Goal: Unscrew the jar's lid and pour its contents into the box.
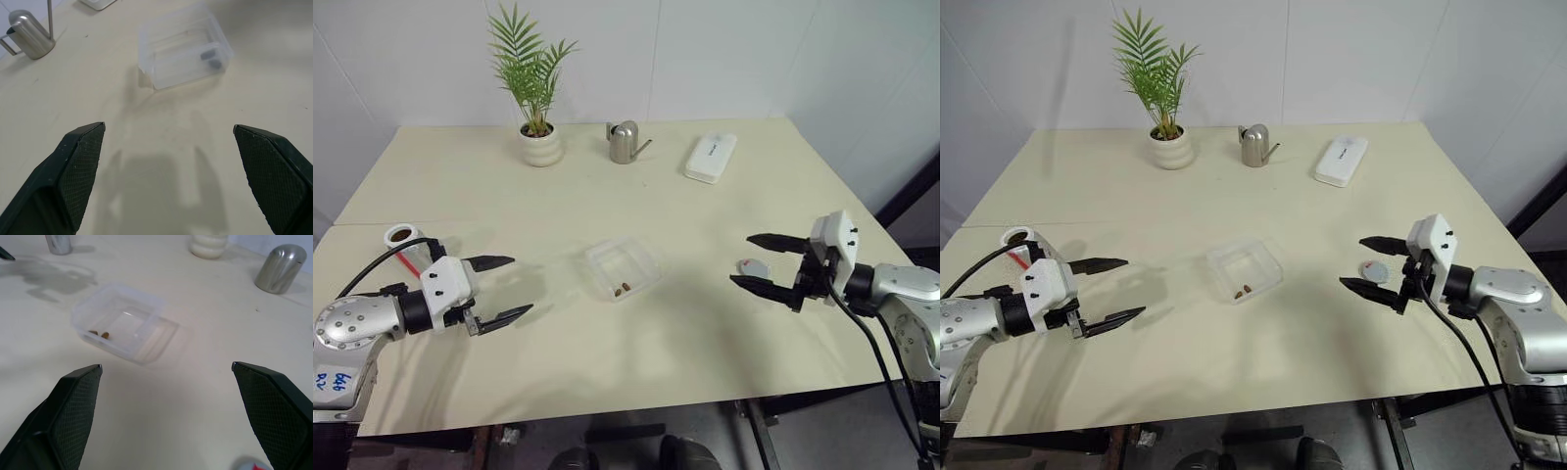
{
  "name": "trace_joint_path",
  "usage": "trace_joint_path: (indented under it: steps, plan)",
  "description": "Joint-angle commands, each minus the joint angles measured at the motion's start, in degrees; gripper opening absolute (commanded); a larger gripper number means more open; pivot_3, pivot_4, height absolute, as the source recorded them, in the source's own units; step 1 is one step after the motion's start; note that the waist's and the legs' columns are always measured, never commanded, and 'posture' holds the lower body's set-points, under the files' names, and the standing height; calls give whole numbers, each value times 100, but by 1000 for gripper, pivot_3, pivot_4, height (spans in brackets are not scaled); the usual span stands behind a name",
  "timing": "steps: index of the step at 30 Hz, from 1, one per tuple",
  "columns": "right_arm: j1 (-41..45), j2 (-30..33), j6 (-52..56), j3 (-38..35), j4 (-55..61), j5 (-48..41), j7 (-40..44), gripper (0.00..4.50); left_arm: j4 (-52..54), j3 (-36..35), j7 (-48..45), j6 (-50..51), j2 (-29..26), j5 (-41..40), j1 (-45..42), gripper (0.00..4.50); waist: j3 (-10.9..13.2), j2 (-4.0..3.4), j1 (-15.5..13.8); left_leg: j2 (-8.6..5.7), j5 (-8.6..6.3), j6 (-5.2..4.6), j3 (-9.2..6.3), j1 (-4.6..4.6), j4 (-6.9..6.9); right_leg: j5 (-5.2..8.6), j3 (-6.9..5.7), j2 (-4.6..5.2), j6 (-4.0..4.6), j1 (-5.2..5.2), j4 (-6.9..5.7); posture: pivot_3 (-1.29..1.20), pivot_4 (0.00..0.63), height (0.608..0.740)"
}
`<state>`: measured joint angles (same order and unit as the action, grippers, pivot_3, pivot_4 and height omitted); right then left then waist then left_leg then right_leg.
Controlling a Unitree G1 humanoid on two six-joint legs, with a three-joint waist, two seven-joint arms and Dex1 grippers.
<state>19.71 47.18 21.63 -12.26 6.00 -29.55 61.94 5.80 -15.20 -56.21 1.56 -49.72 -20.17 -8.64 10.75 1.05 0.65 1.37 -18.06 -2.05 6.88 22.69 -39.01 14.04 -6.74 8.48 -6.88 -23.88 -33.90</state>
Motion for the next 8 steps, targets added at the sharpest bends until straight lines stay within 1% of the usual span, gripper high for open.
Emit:
trace_joint_path:
  steps: [1, 5, 6, 8]
  plan:
    - [-161, 100, 2, -244, 363, -89, -80, 4500, -26, -11, 4, 135, 96, -213, -271, 4479, 0, 0, -26, -1, 0, -1, 1, -1, 0, 0, 3, 1, 0, 0, 0, 0, 150, 740]
    - [-387, 14, 76, -379, 709, -207, -286, 4500, -146, 181, 119, 87, 311, -30, -411, 4479, 0, -1, -54, 0, -1, 0, 2, -3, 0, 0, 5, 0, 0, 0, -1, 0, 150, 740]
    - [-430, -19, 32, -407, 719, -198, -337, 4500, -147, 216, 167, 0, 357, 53, -416, 4479, 0, -1, -56, -1, -1, 0, 3, -3, 0, 0, 5, 0, 0, 0, -1, 0, 150, 740]
    - [-347, -115, -113, -433, 632, -116, -517, 4500, -81, 221, 260, 137, 430, 14, -461, 4479, 0, 0, -57, -1, -1, -1, 3, -4, -1, -1, 6, 0, 0, 3, 0, 0, 150, 740]
